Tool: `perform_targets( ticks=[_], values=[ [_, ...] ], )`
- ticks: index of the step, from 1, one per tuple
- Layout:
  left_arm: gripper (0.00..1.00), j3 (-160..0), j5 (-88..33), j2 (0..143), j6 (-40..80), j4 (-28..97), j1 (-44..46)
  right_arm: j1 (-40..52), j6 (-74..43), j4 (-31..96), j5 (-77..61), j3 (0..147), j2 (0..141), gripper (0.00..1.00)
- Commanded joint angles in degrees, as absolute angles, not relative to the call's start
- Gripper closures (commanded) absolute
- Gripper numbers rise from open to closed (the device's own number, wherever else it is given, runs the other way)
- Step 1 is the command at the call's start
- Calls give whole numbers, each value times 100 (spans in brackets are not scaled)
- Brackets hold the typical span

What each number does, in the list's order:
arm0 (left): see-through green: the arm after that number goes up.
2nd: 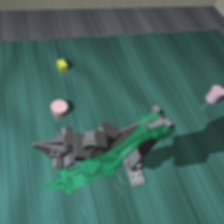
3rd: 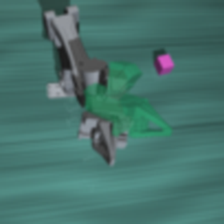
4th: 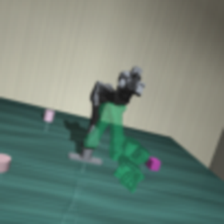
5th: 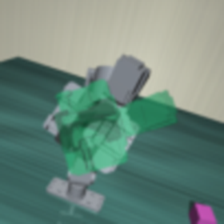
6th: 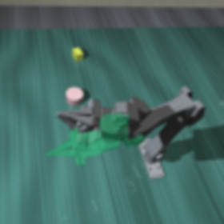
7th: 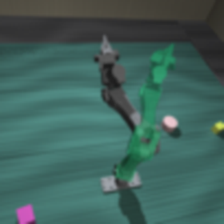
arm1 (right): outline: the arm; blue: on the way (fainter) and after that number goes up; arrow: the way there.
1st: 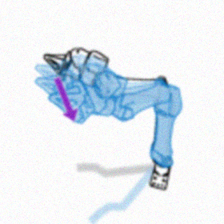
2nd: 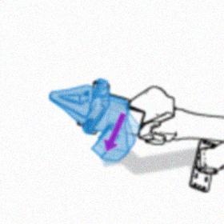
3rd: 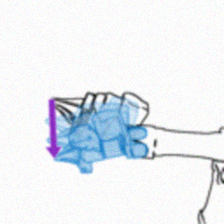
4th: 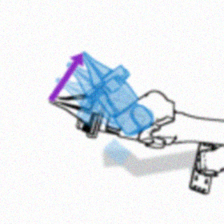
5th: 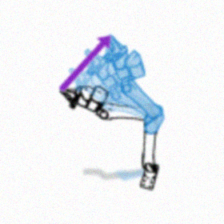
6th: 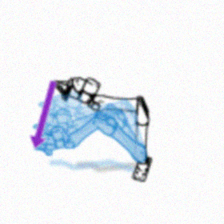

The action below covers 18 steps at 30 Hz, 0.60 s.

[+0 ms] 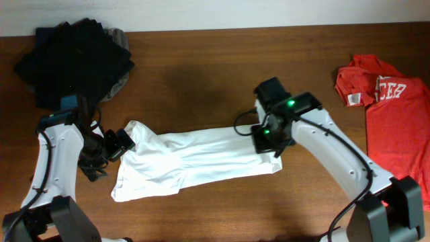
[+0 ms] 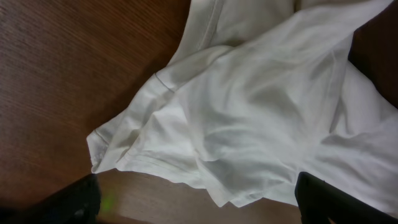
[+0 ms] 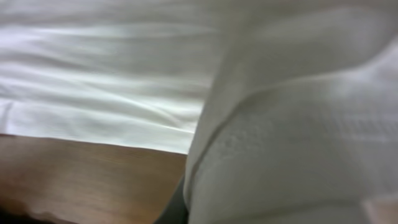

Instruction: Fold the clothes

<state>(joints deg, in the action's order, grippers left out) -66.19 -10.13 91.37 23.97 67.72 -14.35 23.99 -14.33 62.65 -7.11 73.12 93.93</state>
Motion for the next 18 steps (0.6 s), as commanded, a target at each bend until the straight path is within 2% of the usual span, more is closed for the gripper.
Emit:
perform_targets(
  ticks=[1, 7, 17, 18],
  values=[
    [1, -6580, -1052, 9111, 2303, 6779, -1424, 2733, -1382, 6001, -755, 7094, 9334, 96],
    [1, -6576, -1052, 9111, 2305, 6777, -1424, 3076, -1811, 5275, -1354, 6744, 9338, 96],
    [1, -6571, -1055, 9111, 2305, 6779, -1424, 3581, -2220, 4746, -1334, 6672, 9341, 96],
    [1, -6571, -1055, 9111, 2305, 6779, -1424, 3621, -2220, 4716, -1330, 6672, 9362, 92]
  ],
)
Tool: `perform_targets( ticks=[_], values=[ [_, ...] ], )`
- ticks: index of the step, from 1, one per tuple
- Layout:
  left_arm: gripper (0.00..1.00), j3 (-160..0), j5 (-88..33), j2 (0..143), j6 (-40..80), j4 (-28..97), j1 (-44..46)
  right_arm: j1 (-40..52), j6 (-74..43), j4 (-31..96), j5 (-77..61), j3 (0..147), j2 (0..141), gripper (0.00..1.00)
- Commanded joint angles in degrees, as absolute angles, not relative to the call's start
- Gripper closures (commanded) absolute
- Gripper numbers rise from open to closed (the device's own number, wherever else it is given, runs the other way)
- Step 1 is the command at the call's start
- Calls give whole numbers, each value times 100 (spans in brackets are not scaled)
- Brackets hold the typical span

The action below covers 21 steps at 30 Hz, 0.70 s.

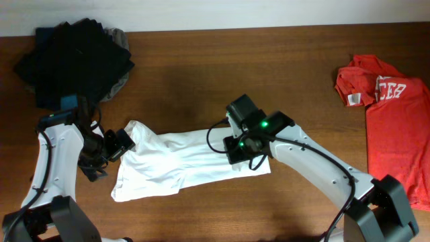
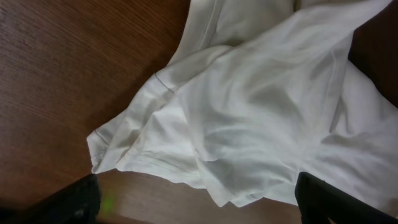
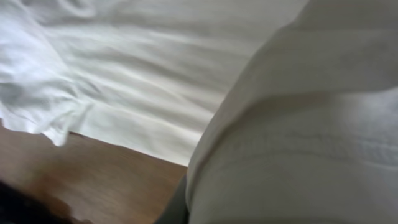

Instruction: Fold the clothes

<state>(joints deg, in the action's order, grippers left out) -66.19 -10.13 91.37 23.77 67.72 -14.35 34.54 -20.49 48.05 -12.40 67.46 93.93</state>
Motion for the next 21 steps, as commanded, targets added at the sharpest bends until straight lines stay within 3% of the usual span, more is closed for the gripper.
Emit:
perform_targets(
  ticks=[1, 2, 4, 6, 17, 21],
  values=[
    [1, -6571, -1055, 9111, 2305, 6781, -1424, 3660, -2222, 4681, -1334, 6672, 9389, 83],
    [1, -6571, -1055, 9111, 2303, 6781, -1424, 3686, -2224, 4657, -1337, 6672, 9428, 67],
    [1, -6571, -1055, 9111, 2305, 6781, -1424, 3719, -2298, 4641, -1343, 6672, 9491, 50],
    [1, -6571, -1052, 9111, 2305, 6779, -1424, 3756, -2303, 4635, -1404, 6672, 9548, 43],
    [1, -6571, -1052, 9111, 2305, 6779, -1424, 3286, -2128, 5030, -1439, 7091, 9537, 25],
    [1, -6571, -1052, 9111, 2305, 6775, -1424, 2985, -2126, 5022, -1439, 7094, 9577, 27]
  ],
)
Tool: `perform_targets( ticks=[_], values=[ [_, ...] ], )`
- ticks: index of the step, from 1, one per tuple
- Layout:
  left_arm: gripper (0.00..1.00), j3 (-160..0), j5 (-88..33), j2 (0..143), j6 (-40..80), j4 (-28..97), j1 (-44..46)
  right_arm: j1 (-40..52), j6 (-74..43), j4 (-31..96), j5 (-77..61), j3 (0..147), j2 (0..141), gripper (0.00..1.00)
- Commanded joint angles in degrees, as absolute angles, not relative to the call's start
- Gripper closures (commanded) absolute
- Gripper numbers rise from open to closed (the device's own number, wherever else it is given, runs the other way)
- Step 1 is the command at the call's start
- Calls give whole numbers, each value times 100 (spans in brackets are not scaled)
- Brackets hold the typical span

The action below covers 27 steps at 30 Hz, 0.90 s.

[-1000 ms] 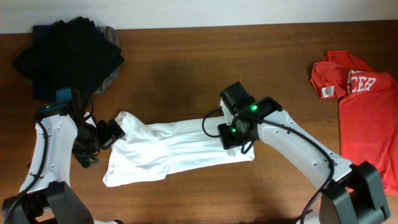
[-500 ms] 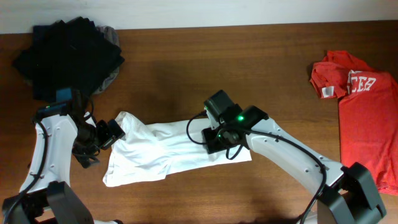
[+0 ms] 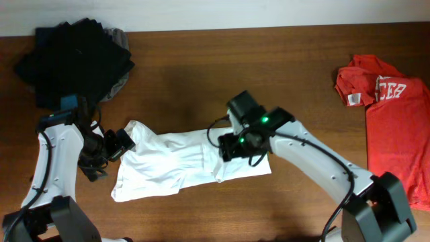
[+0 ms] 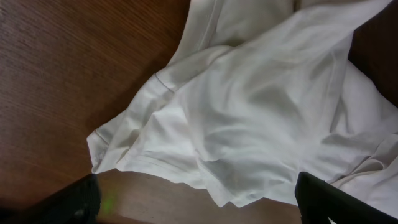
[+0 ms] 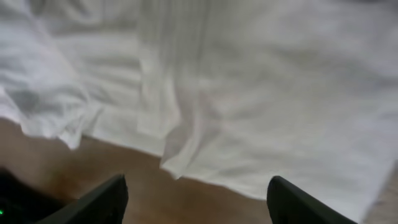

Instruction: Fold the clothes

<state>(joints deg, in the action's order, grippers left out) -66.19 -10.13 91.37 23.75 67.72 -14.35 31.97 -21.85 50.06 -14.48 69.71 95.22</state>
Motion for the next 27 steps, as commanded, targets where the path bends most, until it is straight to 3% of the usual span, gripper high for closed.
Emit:
perform_targets(
  ticks=[1, 4, 6, 17, 27],
  values=[
    [1, -6571, -1052, 9111, 2305, 6775, -1424, 2923, -2128, 5022, -1439, 7094, 9605, 37],
    [1, -6571, -1052, 9111, 2305, 6772, -1424, 2932, -2130, 5013, -1466, 7059, 9747, 77],
    [1, -6571, -1055, 9111, 2305, 6770, -1424, 3072, -2139, 4978, -1503, 7011, 9931, 95],
    [1, -6571, -1052, 9111, 2305, 6794, -1424, 3839, -2602, 4298, -1990, 6976, 11290, 96],
    [1, -6571, -1052, 9111, 2305, 6755, -1424, 4001, -2598, 4851, -1570, 7432, 10801, 96]
  ],
)
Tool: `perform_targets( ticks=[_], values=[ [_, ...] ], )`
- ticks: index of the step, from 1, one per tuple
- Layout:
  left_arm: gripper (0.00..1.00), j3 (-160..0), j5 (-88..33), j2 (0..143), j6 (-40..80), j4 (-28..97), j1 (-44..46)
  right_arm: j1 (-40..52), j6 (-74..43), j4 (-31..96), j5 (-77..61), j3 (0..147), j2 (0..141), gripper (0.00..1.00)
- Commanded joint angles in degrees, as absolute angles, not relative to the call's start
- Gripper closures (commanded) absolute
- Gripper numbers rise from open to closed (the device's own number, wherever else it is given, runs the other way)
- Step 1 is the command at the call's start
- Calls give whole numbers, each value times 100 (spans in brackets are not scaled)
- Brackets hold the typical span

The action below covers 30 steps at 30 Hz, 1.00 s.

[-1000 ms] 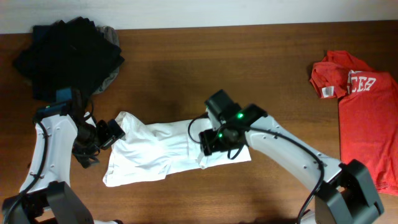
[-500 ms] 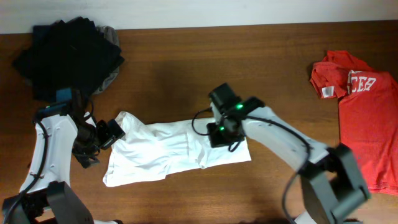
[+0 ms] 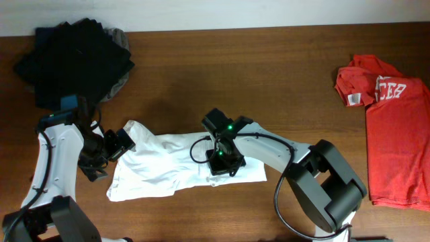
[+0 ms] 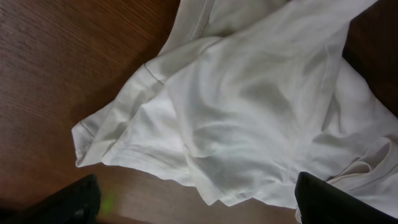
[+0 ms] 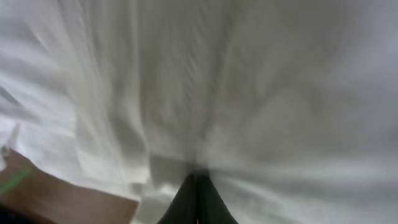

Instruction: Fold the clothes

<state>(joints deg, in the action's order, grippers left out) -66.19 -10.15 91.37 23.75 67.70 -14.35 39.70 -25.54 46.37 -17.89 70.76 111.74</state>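
A white garment [image 3: 168, 165] lies crumpled on the wooden table, its right part doubled over to the left. My right gripper [image 3: 222, 161] is down on its middle. In the right wrist view this gripper [image 5: 198, 178] is shut, and the white cloth [image 5: 261, 93] creases outward from its tip. My left gripper [image 3: 111, 146] hovers over the garment's left end. In the left wrist view the left gripper [image 4: 199, 211] is open, its dark fingers [image 4: 74, 199] set wide apart either side of the rumpled hem [image 4: 143, 149].
A heap of dark clothes [image 3: 74, 57] sits at the table's far left corner. A red T-shirt [image 3: 390, 114] with white lettering lies spread at the right edge. Bare wood [image 3: 201, 74] runs behind the white garment.
My right gripper was open above the folded-over part; now it is further left and lower, shut on the cloth's middle. The garment's left end has shifted slightly left. The left arm is unmoved.
The white garment lay stretched long, my right gripper shut on its right end. Then that end was carried leftward over the cloth. Then the right gripper stood open with the fold dropped. Now it is shut on the shorter garment's middle. The left gripper stayed open throughout.
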Motion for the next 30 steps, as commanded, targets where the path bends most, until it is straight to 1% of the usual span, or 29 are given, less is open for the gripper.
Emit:
perform_targets(
  ticks=[1, 6, 7, 8, 9, 12, 16, 18, 20, 22, 27, 30],
  values=[
    [1, -6571, -1052, 9111, 2305, 6757, -1424, 4001, -2598, 4969, -1514, 7526, 10753, 96],
    [1, -6571, -1037, 9111, 2283, 6759, -1424, 3966, -2600, 5830, -604, 8060, 10613, 96],
    [1, -6571, -972, 9111, 2263, 6761, -1424, 3905, -2602, 6062, -340, 8191, 10610, 92],
    [1, -6571, -819, 9111, 2265, 6759, -1424, 3817, -2606, 6243, -134, 8302, 10610, 74],
    [1, -6571, -600, 9111, 2331, 6744, -1424, 3516, -2604, 6451, 134, 8460, 10610, 2],
    [1, -6571, -464, 9111, 2429, 6674, -1424, 2873, -2602, 6501, 220, 8547, 10610, 2],
    [1, -6571, -290, 9111, 2438, 6423, -1431, 1293, -2600, 6676, 222, 8545, 10613, 2],
    [1, -6571, -16, 9111, 2438, 6226, -1431, 644, -2602, 6799, 187, 8541, 10613, 2],
    [1, -6571, -8, 9111, 2314, 6073, -1431, 71, -2602, 6921, 8, 8541, 10613, 2],
    [1, -6571, -215, 9126, 1647, 5839, -1428, -412, -2602, 6991, -145, 8541, 10613, 2],
    [1, -6571, -279, 9279, 1551, 5537, -1441, -1339, -2602, 6980, -635, 8541, 10613, 2],
    [1, -6571, -1562, 9603, 582, 5284, -1500, -1684, -2600, 6960, -644, 8541, 10613, 2]
  ],
)
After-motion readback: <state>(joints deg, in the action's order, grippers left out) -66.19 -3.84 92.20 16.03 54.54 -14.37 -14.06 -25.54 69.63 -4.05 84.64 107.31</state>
